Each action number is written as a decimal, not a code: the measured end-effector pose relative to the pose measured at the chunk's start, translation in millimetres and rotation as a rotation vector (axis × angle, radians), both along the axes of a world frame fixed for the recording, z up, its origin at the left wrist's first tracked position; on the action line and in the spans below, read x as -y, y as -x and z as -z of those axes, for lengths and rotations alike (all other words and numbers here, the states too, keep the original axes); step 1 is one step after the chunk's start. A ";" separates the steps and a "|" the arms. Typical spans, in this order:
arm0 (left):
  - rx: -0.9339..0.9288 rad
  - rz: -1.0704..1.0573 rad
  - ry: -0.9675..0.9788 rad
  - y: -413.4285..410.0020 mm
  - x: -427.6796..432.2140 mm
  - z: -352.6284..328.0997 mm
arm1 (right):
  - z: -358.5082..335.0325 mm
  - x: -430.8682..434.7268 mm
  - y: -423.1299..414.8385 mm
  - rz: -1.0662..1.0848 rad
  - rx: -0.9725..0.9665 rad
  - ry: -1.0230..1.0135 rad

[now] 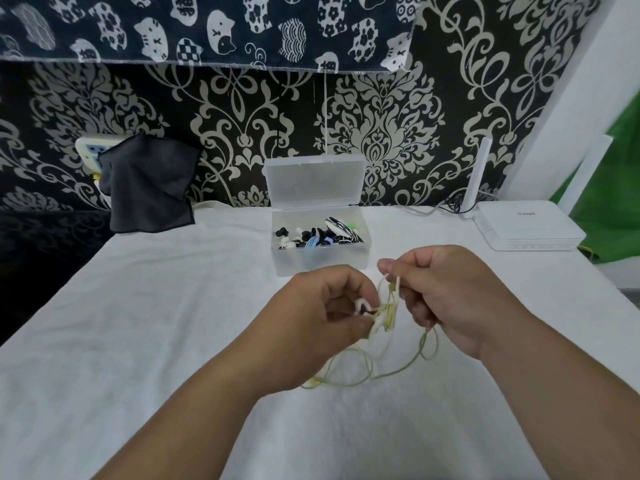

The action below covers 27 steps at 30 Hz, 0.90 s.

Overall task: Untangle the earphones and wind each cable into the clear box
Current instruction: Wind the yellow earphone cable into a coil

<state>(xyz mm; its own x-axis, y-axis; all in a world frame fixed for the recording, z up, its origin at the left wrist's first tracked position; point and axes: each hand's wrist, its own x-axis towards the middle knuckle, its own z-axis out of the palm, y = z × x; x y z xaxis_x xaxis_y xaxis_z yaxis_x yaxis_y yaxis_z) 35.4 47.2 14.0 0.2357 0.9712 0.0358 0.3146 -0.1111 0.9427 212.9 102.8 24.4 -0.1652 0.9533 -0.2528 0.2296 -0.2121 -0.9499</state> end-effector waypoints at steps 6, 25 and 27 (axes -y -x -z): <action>0.416 -0.216 -0.010 -1.6 -5.8 6.1 | 12.3 9.8 15.5 -0.177 -0.054 0.184; -0.362 -0.435 -0.170 14.4 -10.0 14.5 | -9.6 18.4 12.6 -0.353 -0.049 0.019; -0.396 -0.339 -0.167 12.5 -7.8 12.8 | -11.2 14.3 8.5 -0.312 -0.069 -0.040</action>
<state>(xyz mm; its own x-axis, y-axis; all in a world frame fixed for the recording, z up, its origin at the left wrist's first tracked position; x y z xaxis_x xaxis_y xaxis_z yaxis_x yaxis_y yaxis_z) 22.9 55.0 1.2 -0.0625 0.9837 0.1685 0.6863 -0.0802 0.7229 204.4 88.5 35.6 -0.4667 0.8628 -0.1943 0.2127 -0.1037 -0.9716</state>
